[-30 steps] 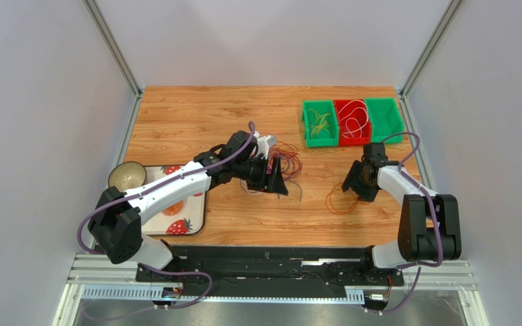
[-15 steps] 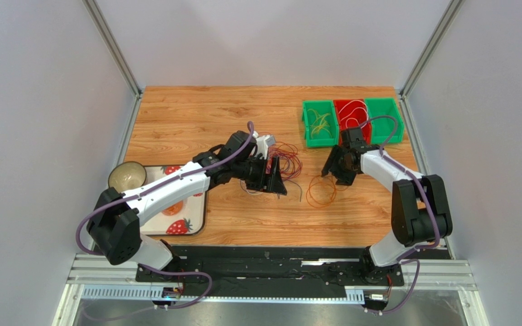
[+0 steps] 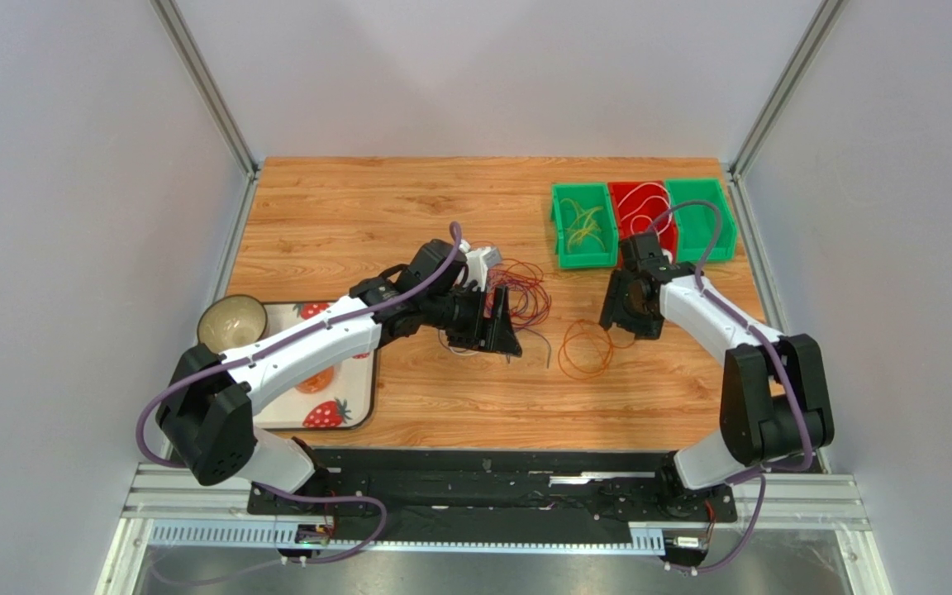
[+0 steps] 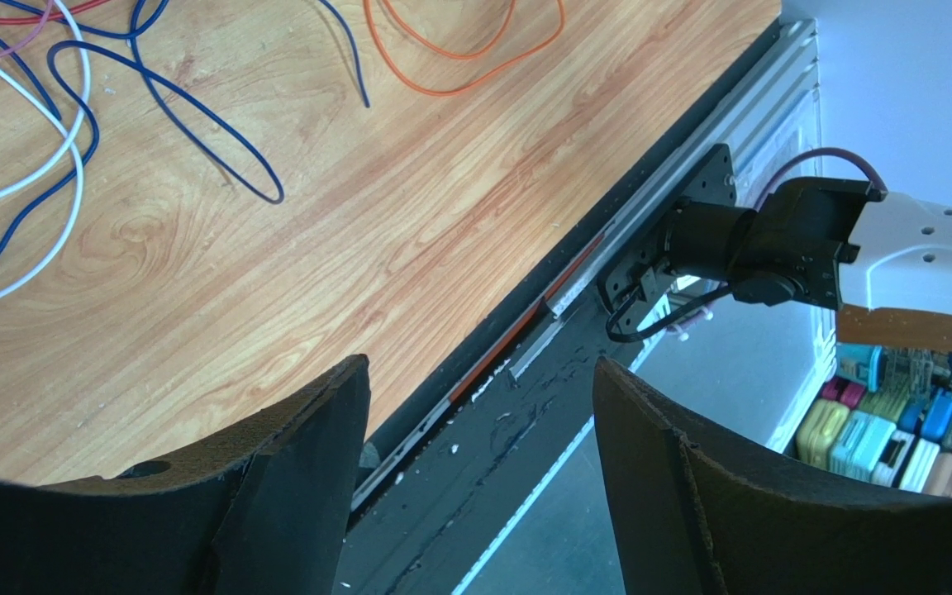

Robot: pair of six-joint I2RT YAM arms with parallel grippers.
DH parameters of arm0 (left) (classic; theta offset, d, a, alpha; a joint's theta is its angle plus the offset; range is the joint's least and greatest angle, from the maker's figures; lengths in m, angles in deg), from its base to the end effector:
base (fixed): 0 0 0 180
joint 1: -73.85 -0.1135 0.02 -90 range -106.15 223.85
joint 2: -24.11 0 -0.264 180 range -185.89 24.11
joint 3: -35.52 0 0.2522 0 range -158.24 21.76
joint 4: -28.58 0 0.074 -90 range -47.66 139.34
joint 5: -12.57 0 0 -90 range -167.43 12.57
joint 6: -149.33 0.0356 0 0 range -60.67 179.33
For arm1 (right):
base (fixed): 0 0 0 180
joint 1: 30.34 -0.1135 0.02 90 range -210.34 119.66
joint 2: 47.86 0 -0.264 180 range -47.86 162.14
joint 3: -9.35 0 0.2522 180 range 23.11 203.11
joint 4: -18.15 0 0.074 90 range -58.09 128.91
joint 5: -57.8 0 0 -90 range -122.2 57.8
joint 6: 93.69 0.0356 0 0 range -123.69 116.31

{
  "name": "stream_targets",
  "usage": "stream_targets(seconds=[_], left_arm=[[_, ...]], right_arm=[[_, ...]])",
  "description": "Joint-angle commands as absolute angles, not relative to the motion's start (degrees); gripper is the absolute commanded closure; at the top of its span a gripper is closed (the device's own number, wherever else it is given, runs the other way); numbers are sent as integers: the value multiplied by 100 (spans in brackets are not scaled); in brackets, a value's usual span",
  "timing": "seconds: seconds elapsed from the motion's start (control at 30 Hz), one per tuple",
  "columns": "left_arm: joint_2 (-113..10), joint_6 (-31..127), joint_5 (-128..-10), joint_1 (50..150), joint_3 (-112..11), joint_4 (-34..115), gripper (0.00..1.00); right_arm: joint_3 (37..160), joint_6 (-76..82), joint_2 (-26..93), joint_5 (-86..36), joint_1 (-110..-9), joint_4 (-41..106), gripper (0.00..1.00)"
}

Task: Untangle the cables
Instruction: Move the cable to the center of the board.

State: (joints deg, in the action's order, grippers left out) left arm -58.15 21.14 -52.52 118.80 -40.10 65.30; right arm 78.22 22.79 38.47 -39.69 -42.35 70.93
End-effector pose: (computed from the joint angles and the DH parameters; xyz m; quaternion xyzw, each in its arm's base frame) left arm 0.2104 -0.2312 0.2730 0.1381 0.8901 -0.4047 0.1578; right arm 0.2755 0.0539 0.1984 0.1349 0.9738 -0.0043 0.1829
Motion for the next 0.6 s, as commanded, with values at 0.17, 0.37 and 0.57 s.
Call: stream_targets(seconds=[0.17, 0.37, 0.57], left_arm=[[-5684, 2136, -5247, 11885, -4029, 6581, 26], [-5710, 2215, -5273, 11885, -4073, 6721, 26], [-5737, 2251, -5273, 11885, -4108, 6818, 27]], right_arm=[[8234, 1047, 4398, -3757, -4765, 7022, 39], [8639, 721, 4960, -4002, -4774, 7163, 39], [8657, 598, 5365, -3836, -4739, 6927, 40]])
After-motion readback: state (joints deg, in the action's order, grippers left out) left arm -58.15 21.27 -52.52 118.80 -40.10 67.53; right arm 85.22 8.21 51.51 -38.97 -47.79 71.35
